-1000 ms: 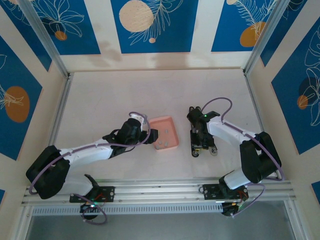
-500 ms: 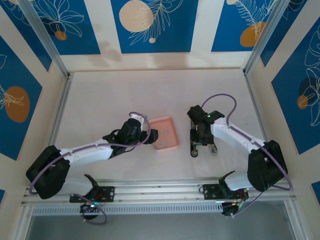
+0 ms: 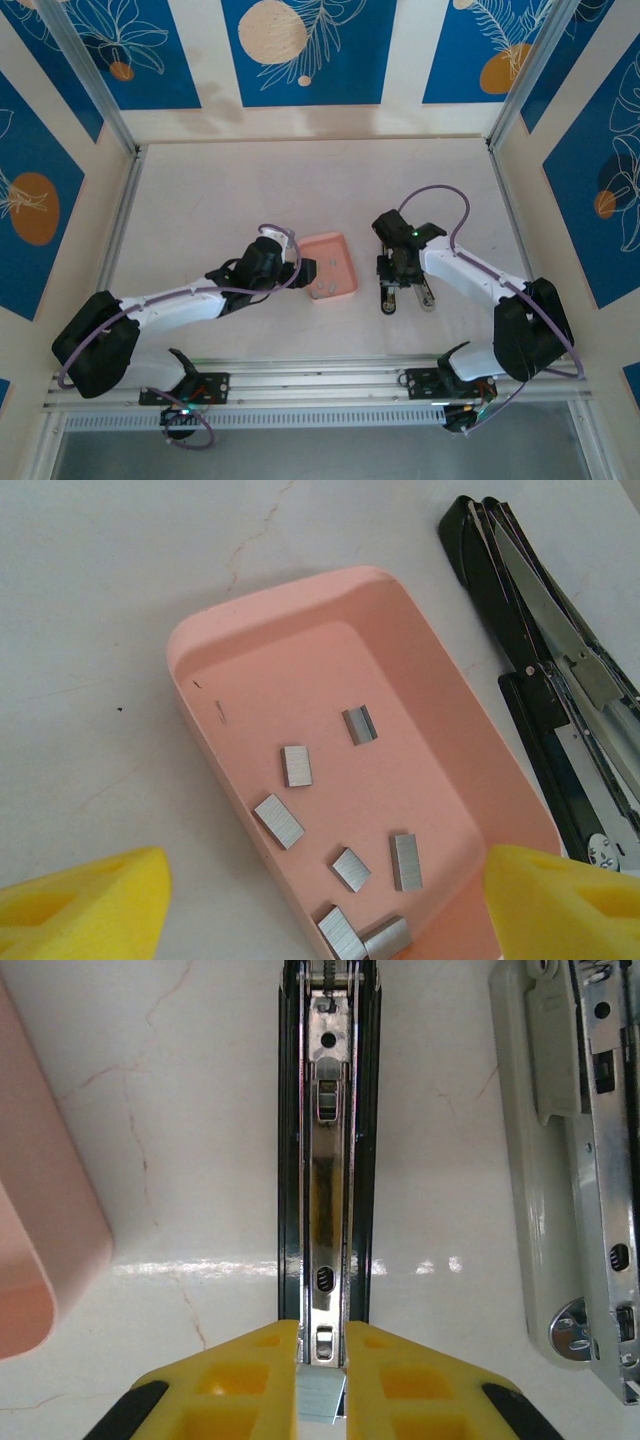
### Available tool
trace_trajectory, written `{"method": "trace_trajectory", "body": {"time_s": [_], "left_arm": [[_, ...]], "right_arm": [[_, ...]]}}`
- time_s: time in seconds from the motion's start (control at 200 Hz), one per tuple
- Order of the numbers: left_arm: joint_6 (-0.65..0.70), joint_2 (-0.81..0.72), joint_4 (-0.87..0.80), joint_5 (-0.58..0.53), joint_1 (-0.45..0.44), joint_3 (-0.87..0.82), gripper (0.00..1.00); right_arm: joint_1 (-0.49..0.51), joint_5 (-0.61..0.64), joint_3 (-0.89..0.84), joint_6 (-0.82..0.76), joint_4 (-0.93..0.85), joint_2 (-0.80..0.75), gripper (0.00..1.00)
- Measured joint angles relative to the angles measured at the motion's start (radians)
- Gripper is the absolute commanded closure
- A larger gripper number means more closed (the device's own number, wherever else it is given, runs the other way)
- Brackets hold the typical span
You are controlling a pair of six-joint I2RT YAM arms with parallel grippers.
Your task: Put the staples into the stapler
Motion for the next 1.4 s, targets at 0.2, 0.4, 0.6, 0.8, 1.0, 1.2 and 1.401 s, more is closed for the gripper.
{"method": "trace_trajectory", "body": {"time_s": [0.2,0.4,0.6,0.8,1.0,1.2,1.401], "left_arm": [[0.000,0.000,0.000,0.000,0.000,0.000,0.19],[0.000,0.000,0.000,0.000,0.000,0.000,0.19],[0.000,0.000,0.000,0.000,0.000,0.000,0.19],[0.000,0.000,0.000,0.000,-0.002,0.000,0.19],[0.000,0.000,0.000,0.000,-0.002,0.000,0.19],[0.000,0.000,0.000,0.000,-0.004,0.000,0.19],[0.000,0.000,-0.001,0.000,-0.005,0.000,0.19]], "right_arm": [[0.012,0.000,-0.009,-0.010,0.002,0.012,0.83],[0.018,0.005,-0.018,-0.014,0.002,0.022,0.83],[0.020,0.015,-0.022,-0.014,0.003,0.032,0.82],[0.021,0.014,-0.037,-0.014,0.010,0.032,0.82],[0.022,0.014,-0.045,-0.024,0.025,0.032,0.82],[0.035,0.011,-0.055,-0.030,0.032,0.032,0.83],[0.043,0.010,-0.061,-0.029,0.034,0.032,0.83]]}}
